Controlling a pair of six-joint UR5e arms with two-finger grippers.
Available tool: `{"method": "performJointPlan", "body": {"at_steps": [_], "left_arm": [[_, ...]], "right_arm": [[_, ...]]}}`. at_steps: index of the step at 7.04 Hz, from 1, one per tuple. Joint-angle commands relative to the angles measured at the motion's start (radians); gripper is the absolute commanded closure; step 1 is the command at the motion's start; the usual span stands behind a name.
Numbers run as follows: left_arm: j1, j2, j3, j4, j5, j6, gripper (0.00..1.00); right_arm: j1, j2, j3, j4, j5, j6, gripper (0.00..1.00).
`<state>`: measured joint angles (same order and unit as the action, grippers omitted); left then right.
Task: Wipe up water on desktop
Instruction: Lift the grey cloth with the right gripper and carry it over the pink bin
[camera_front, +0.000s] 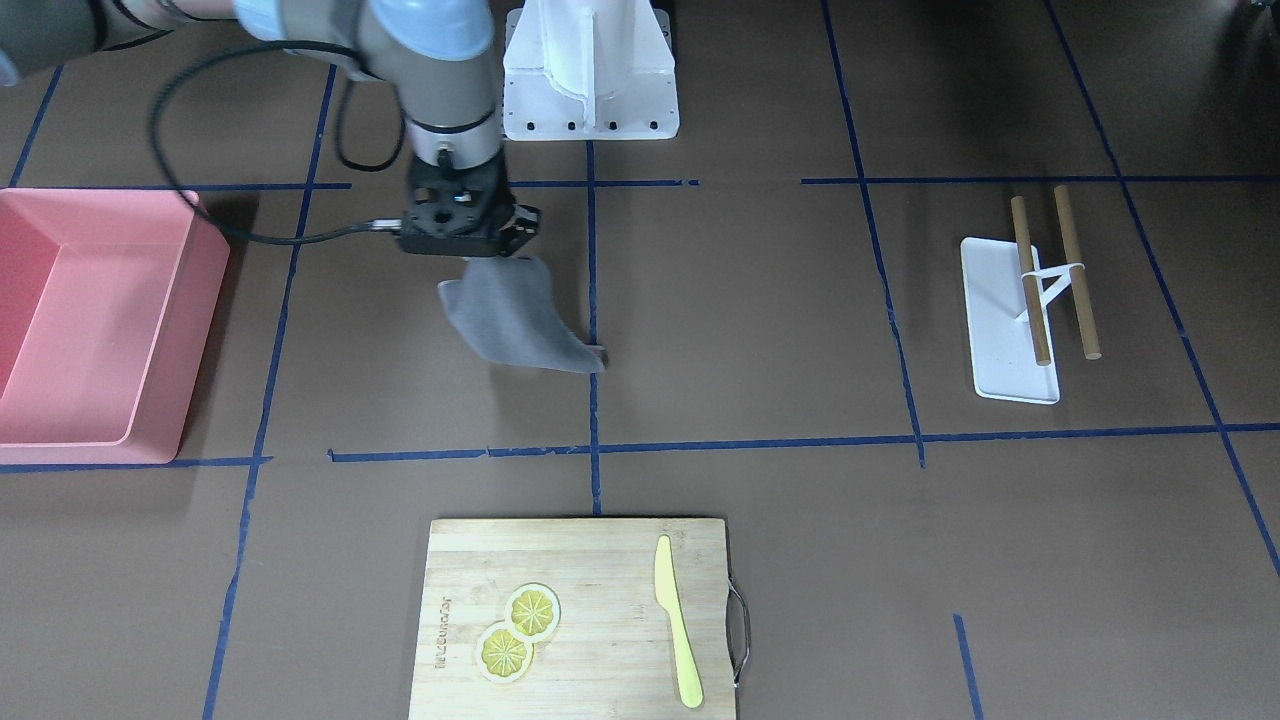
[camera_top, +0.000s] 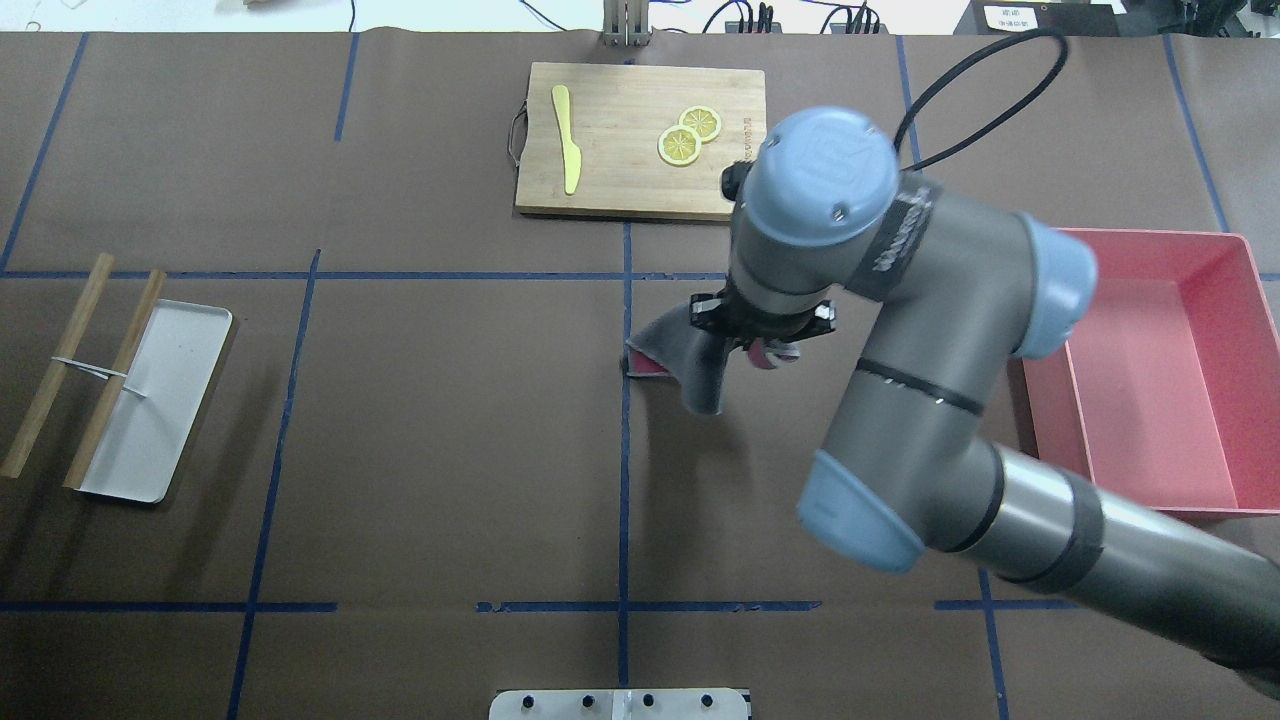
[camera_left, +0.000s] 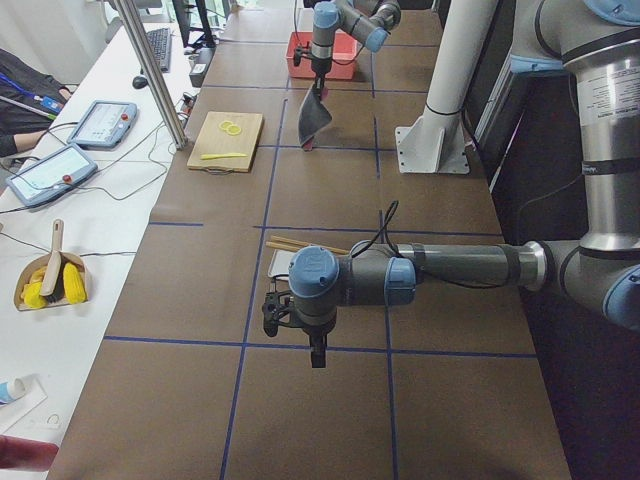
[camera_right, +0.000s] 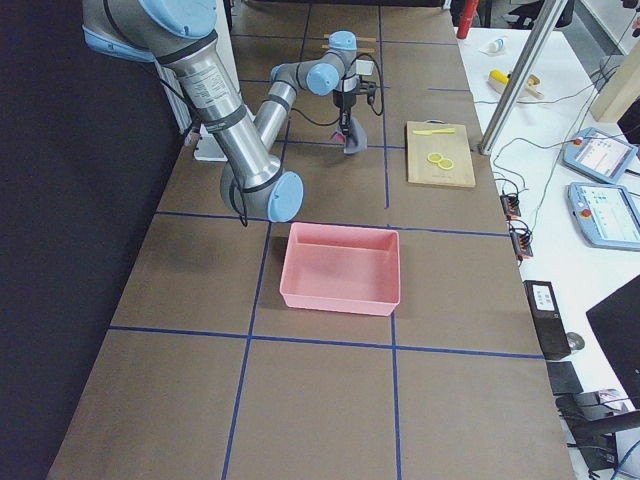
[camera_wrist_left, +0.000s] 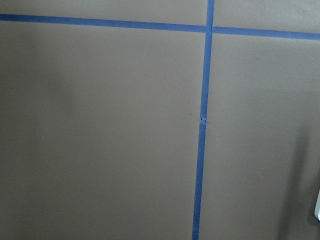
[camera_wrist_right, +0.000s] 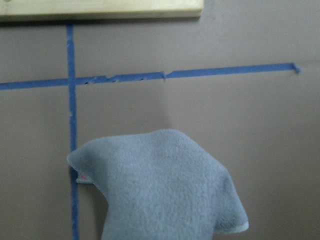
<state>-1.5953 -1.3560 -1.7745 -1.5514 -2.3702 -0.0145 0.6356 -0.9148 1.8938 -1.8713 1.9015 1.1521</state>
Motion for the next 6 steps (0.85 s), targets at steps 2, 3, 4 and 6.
{"method": "performJointPlan", "body": {"at_steps": [2,3,4,6], "left_arm": [[0.000,0.000,-0.014,-0.001,-0.003,0.001,0.00],[0.000,-0.002,-0.014,-0.001,-0.003,0.002,0.00],[0.000,-0.003,-0.016,-0.001,-0.001,0.002,0.00],[0.000,-0.003,-0.026,-0.001,-0.003,0.002,0.00]], "right_arm": [[0.281,-0.131,0.164,-0.198,0.137,-0.401,1.00],[0.352,-0.210,0.209,-0.224,0.146,-0.529,1.00],[0.415,-0.302,0.228,-0.218,0.160,-0.692,1.00],[0.608,-0.474,0.228,-0.209,0.295,-0.973,1.00]]}}
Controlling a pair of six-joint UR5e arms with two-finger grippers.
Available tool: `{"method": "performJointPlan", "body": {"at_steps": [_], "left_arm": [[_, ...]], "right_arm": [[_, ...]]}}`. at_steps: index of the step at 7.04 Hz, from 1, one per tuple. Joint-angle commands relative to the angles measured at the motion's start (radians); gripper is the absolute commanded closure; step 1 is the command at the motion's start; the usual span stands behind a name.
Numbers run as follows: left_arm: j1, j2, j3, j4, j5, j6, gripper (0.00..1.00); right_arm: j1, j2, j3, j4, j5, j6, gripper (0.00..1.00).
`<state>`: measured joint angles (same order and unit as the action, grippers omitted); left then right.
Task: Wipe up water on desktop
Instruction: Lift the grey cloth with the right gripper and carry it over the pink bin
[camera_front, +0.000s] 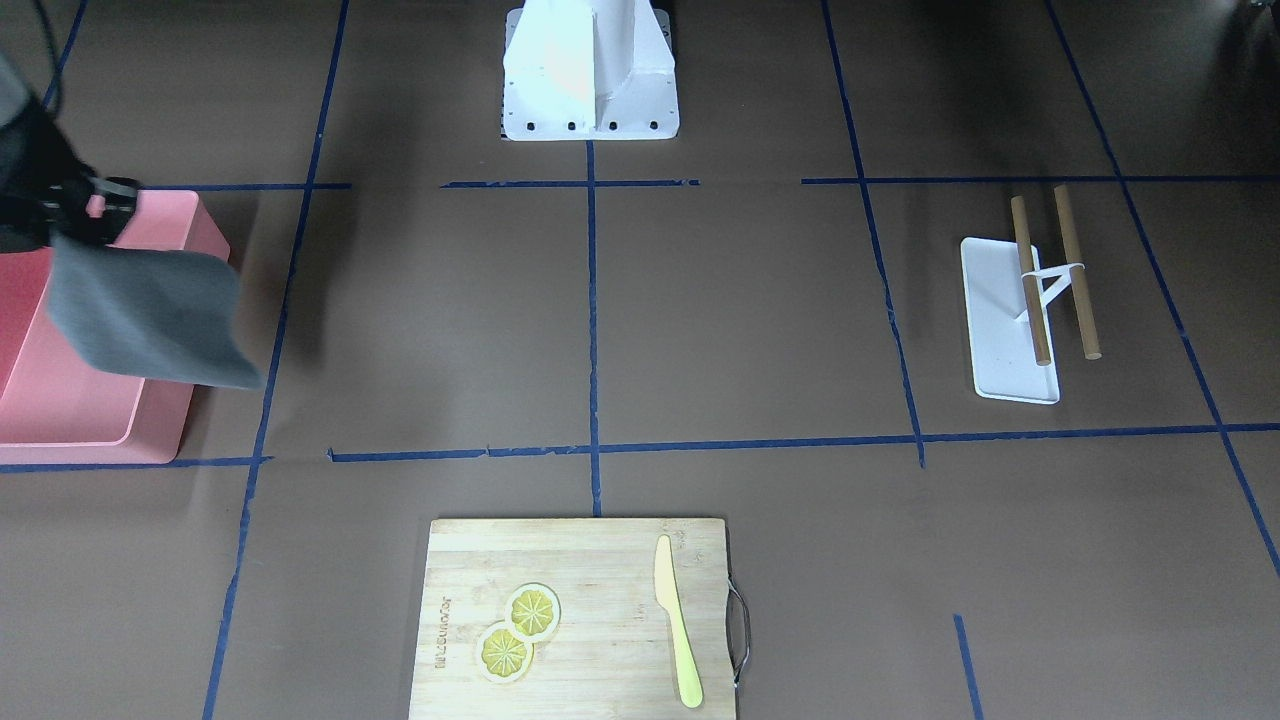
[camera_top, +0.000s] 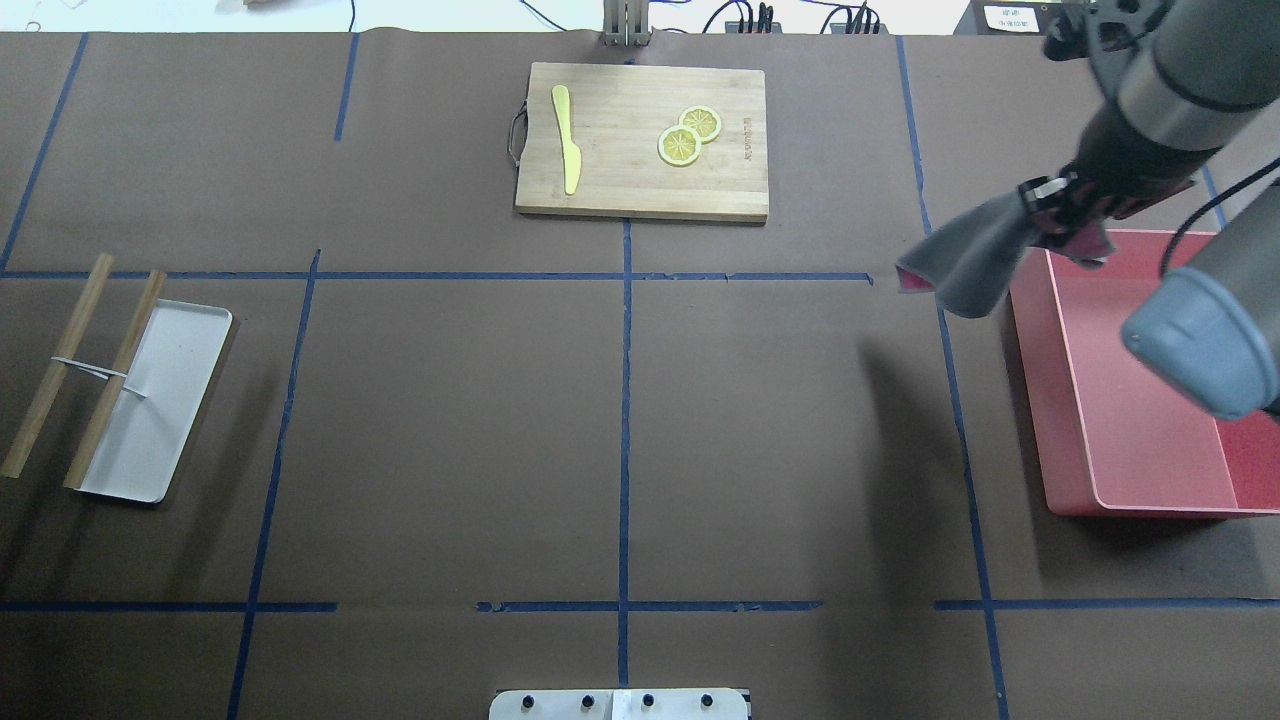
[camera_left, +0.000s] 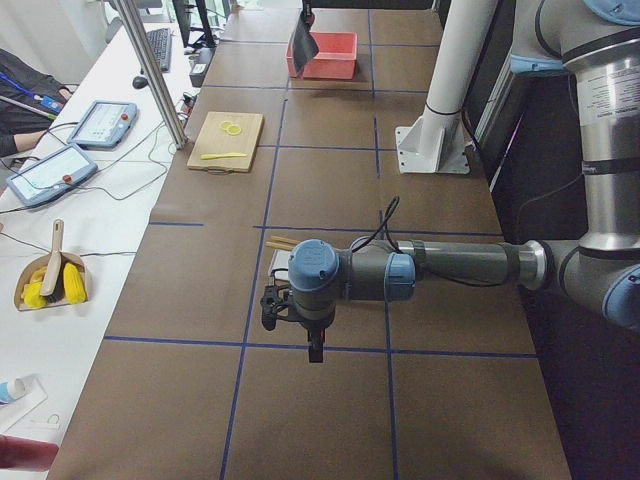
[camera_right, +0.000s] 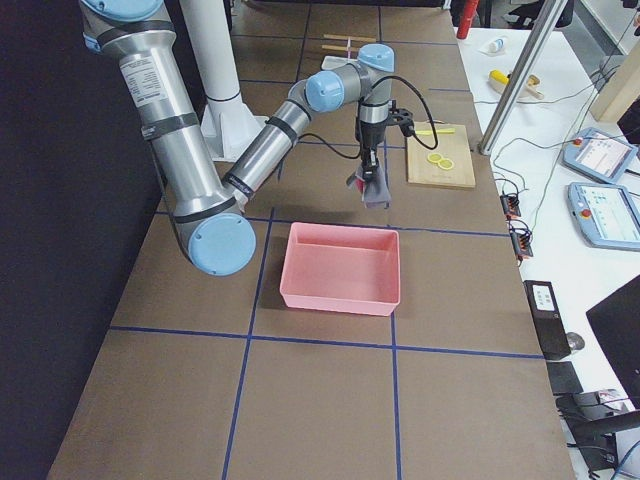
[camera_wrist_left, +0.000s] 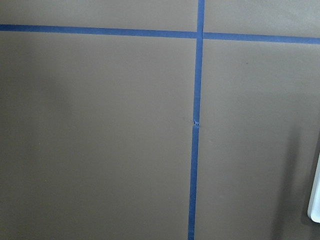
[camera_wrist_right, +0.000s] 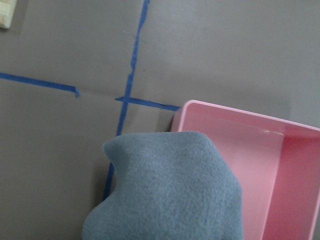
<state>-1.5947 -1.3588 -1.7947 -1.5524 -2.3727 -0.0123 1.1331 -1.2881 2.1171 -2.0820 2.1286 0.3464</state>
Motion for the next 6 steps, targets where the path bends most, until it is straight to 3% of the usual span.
{"method": "performJointPlan", "body": {"at_steps": [1,2,6], "left_arm": [[-0.001,0.001,-0.008,0.000,0.000,0.000,0.00],[-0.001,0.003,-0.018,0.002,0.000,0.000,0.00],[-0.001,0.003,-0.025,0.002,-0.002,-0.001,0.00]], "right_arm": [[0.167,-0.162,0.004,0.006,0.109,-0.202,1.00],[0.215,-0.216,-0.006,0.040,0.190,-0.167,1.00],[0.241,-0.313,-0.016,0.134,0.194,-0.145,1.00]]}}
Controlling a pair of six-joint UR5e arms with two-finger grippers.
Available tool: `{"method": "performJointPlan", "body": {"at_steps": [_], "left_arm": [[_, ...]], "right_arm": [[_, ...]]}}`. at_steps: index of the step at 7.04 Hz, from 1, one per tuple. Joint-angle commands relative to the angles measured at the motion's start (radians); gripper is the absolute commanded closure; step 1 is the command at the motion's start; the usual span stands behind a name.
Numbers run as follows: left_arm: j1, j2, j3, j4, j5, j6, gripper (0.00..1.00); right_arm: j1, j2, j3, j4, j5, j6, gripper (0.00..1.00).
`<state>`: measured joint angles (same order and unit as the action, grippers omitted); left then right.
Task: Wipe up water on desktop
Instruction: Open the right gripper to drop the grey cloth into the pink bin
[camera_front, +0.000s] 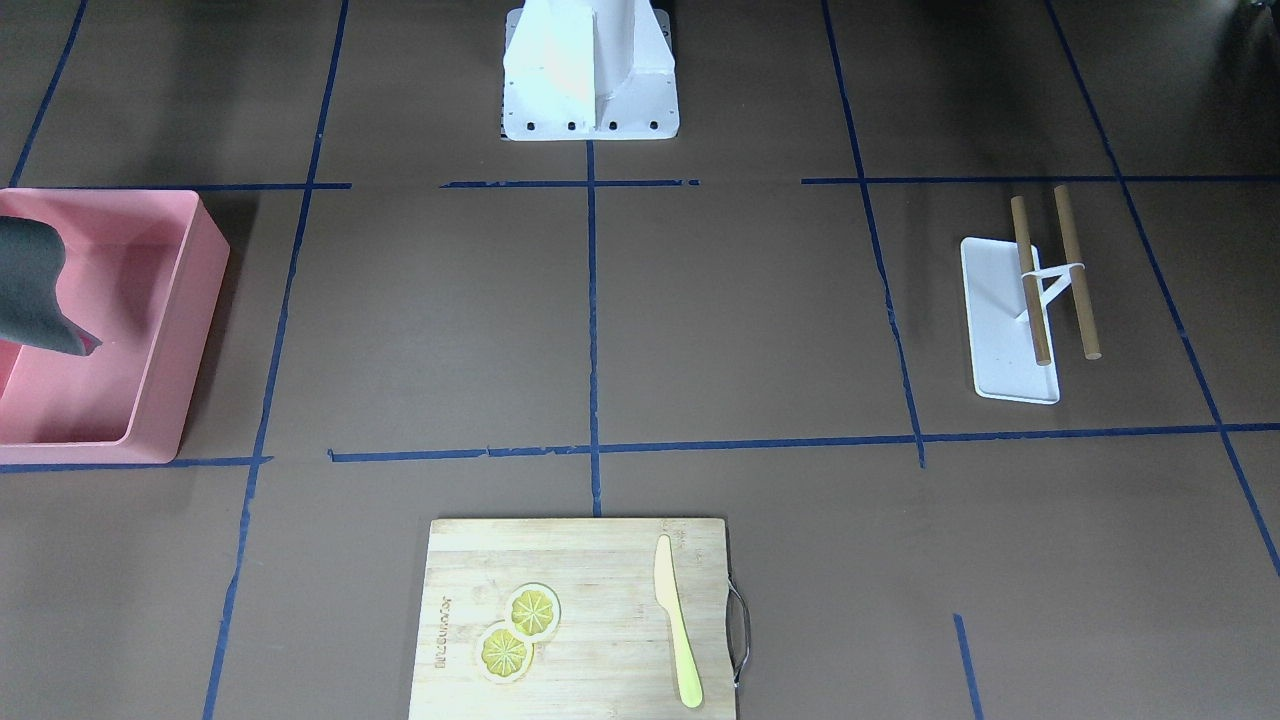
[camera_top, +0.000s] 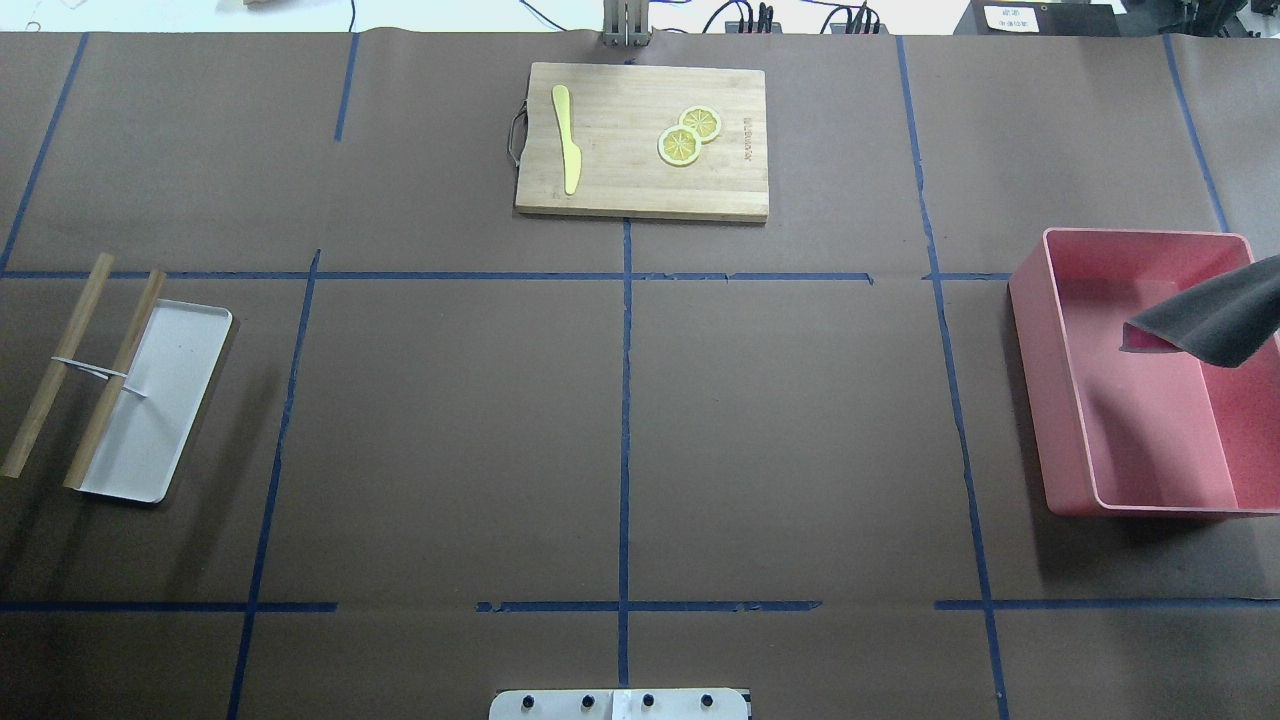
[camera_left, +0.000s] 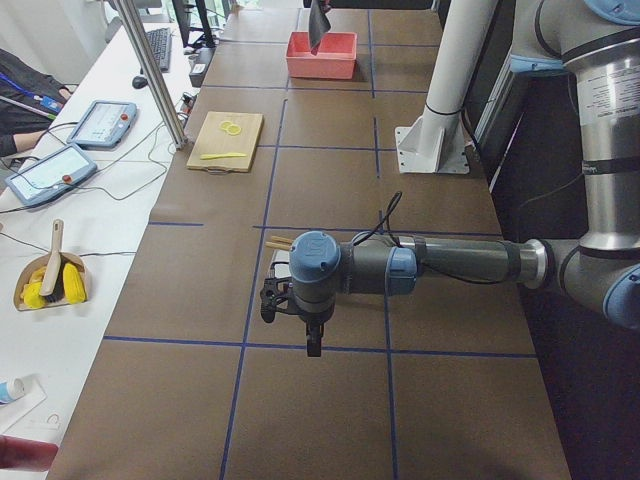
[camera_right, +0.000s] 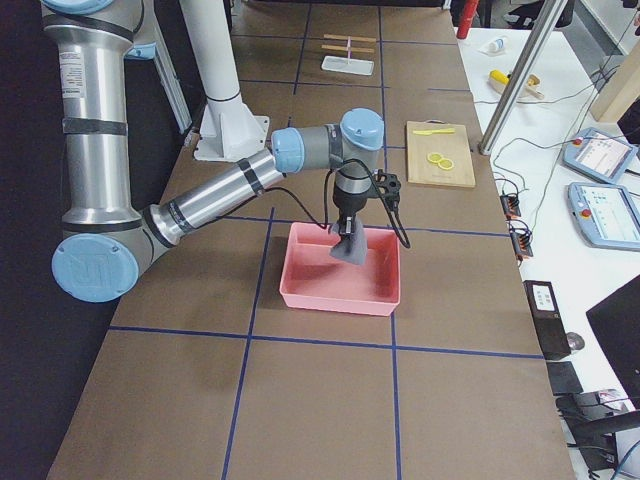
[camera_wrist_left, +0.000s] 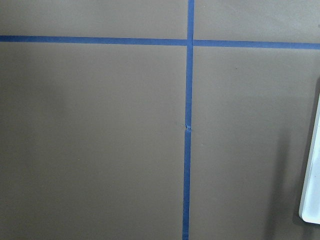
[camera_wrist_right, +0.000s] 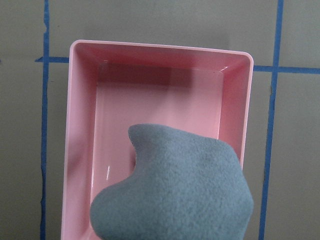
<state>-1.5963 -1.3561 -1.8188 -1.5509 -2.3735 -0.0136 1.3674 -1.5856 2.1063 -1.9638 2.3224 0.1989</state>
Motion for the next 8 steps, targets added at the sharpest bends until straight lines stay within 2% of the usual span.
{"method": "performJointPlan", "body": {"at_steps": [1,2,3,5,6,8], "left_arm": [[0.001,0.000,0.001,0.000,0.000,0.000,0.00],[0.001,0.000,0.001,0.000,0.000,0.000,0.00],[0.001,0.000,0.003,0.000,0.000,0.000,0.00],[0.001,0.000,0.003,0.000,0.000,0.000,0.00],[0.001,0.000,0.003,0.000,0.010,0.000,0.00],[0.001,0.000,0.004,0.000,0.011,0.001,0.00]], "right_arm": [[0.007,-0.016,-0.012,0.016,-0.001,0.001,0.99],[0.009,-0.011,-0.032,0.025,-0.003,-0.010,0.65],[0.012,-0.026,-0.049,0.095,-0.005,-0.016,0.01],[0.013,-0.063,-0.086,0.181,-0.008,-0.053,0.00],[0.047,-0.127,-0.122,0.257,-0.009,-0.141,0.00],[0.102,-0.265,-0.163,0.430,-0.027,-0.183,0.00]]}}
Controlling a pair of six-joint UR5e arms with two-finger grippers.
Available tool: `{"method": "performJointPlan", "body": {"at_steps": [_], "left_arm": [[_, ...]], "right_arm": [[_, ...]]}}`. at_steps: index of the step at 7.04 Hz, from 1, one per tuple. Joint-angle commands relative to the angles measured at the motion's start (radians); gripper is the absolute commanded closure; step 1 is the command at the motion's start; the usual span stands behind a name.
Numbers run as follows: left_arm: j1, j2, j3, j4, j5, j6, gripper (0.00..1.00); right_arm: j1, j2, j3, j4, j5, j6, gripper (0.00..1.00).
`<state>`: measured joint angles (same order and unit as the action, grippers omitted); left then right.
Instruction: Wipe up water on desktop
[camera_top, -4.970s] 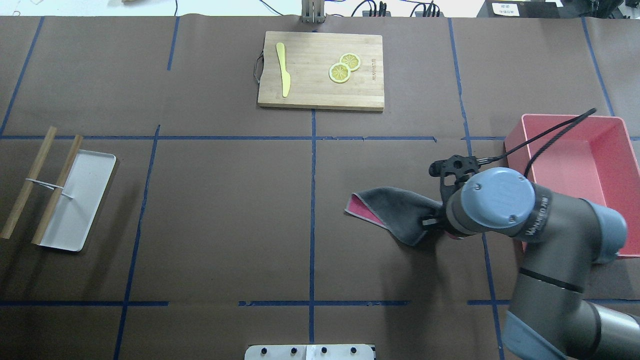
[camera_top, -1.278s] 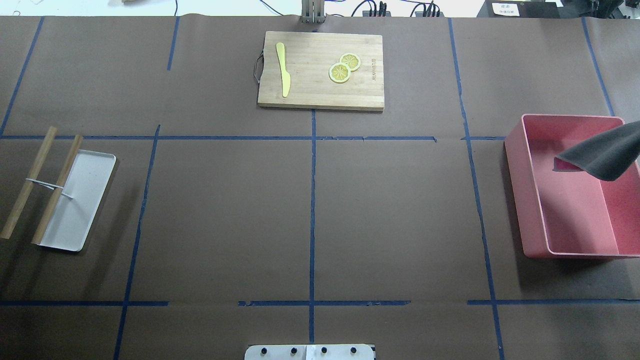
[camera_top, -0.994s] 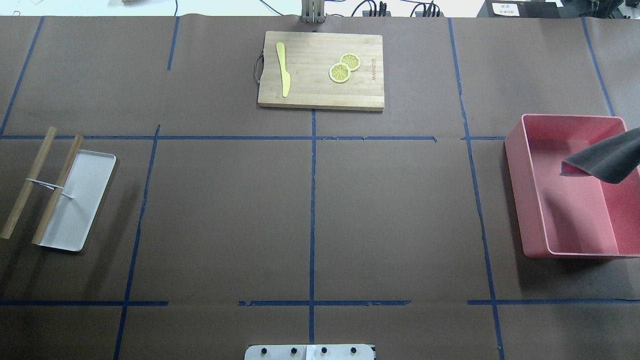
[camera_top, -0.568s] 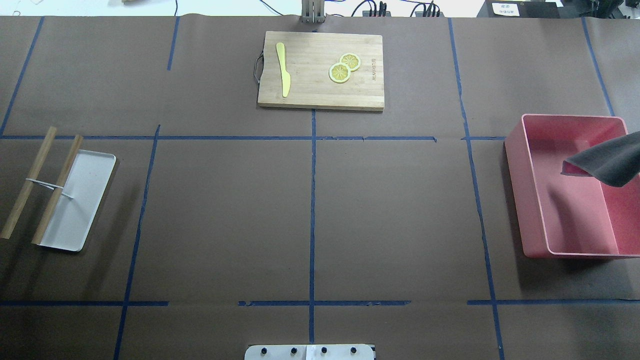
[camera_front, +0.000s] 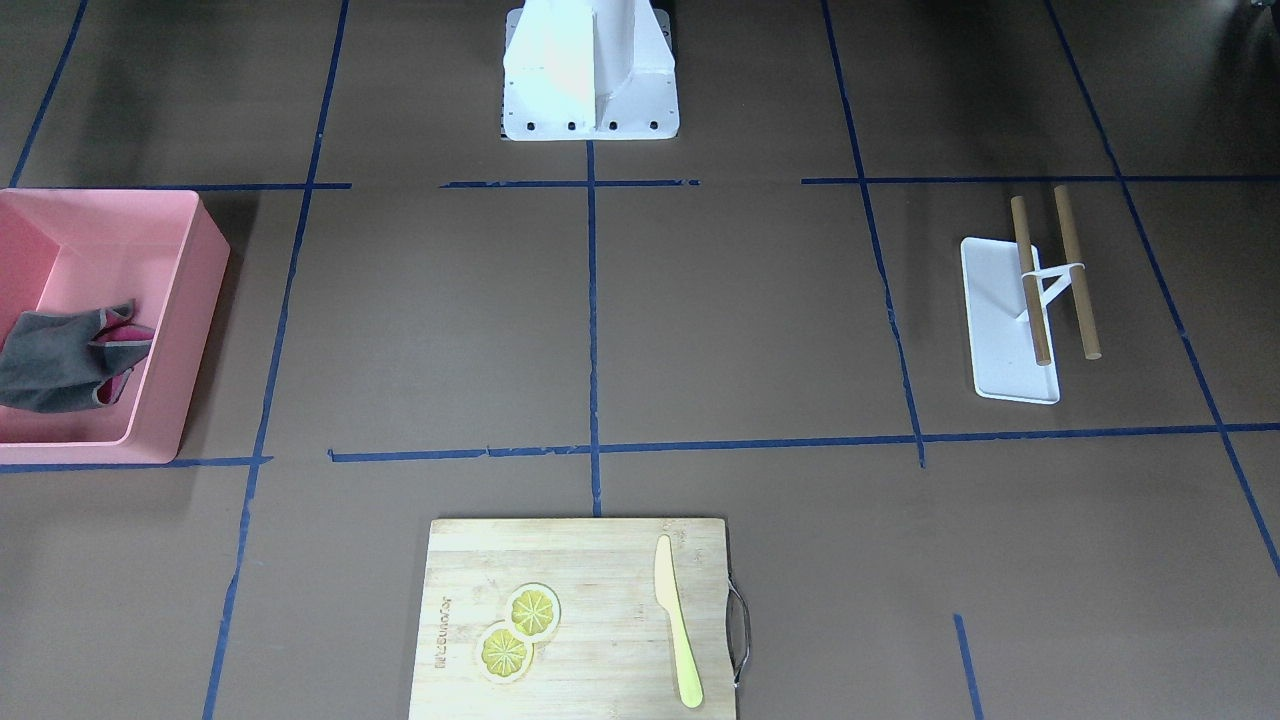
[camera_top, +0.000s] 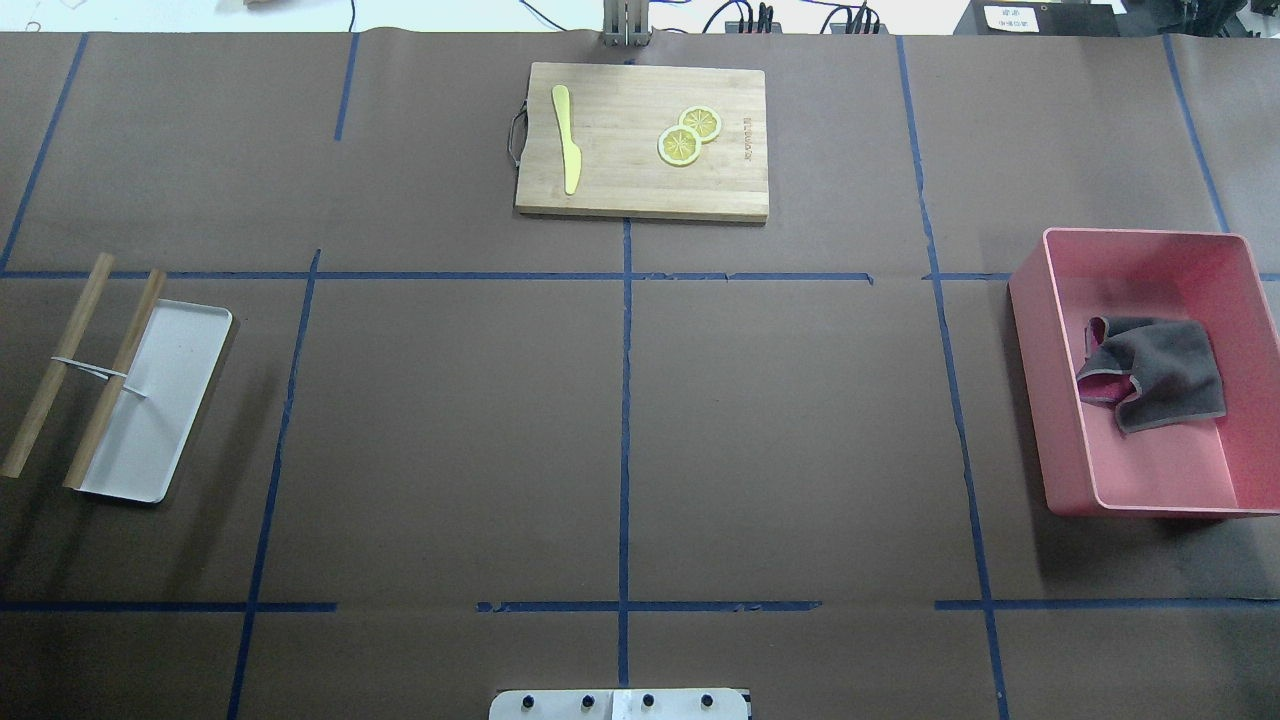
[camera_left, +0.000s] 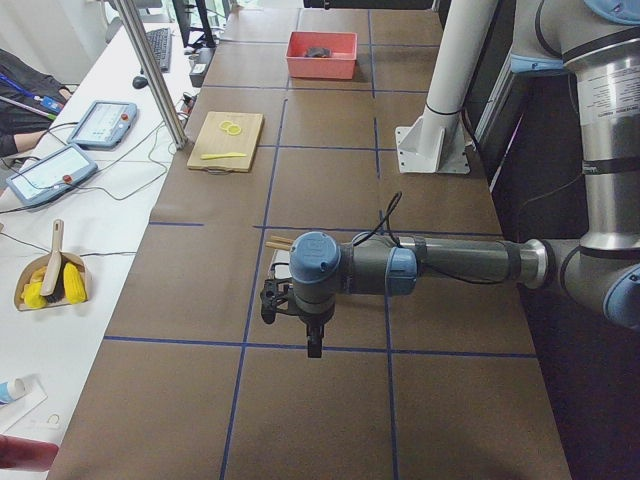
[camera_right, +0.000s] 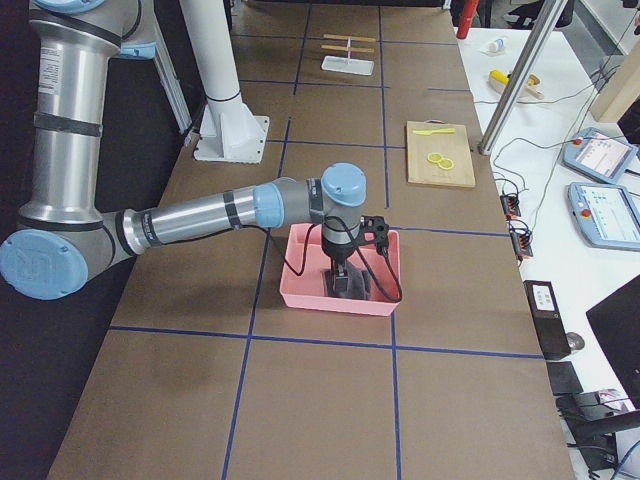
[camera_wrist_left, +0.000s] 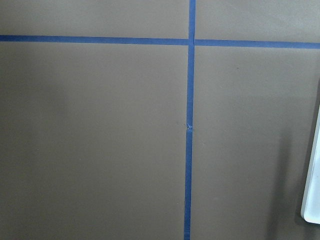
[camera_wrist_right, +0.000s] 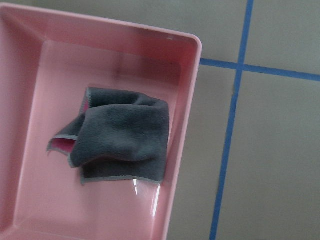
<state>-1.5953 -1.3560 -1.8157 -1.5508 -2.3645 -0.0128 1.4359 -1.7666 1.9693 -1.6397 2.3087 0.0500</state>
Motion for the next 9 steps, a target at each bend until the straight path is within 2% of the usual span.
{"method": "performJointPlan", "body": {"at_steps": [1,2,4,7,9], "left_arm": [[0.000,0.000,0.001,0.000,0.002,0.001,0.00],[0.000,0.000,0.001,0.000,0.002,0.002,0.00],[0.000,0.001,0.004,0.012,-0.002,0.184,0.00],[-0.002,0.003,0.001,0.008,-0.005,0.183,0.00],[-0.002,0.041,0.012,0.002,-0.001,0.182,0.00]], "right_arm": [[0.065,-0.129,-0.067,0.150,-0.032,-0.050,0.00],[0.084,-0.120,-0.075,0.144,-0.028,-0.055,0.00],[0.093,-0.109,-0.072,0.104,-0.002,-0.067,0.00],[0.093,-0.102,-0.072,0.112,0.000,-0.059,0.00],[0.093,-0.082,-0.075,0.107,0.001,-0.055,0.00]]}}
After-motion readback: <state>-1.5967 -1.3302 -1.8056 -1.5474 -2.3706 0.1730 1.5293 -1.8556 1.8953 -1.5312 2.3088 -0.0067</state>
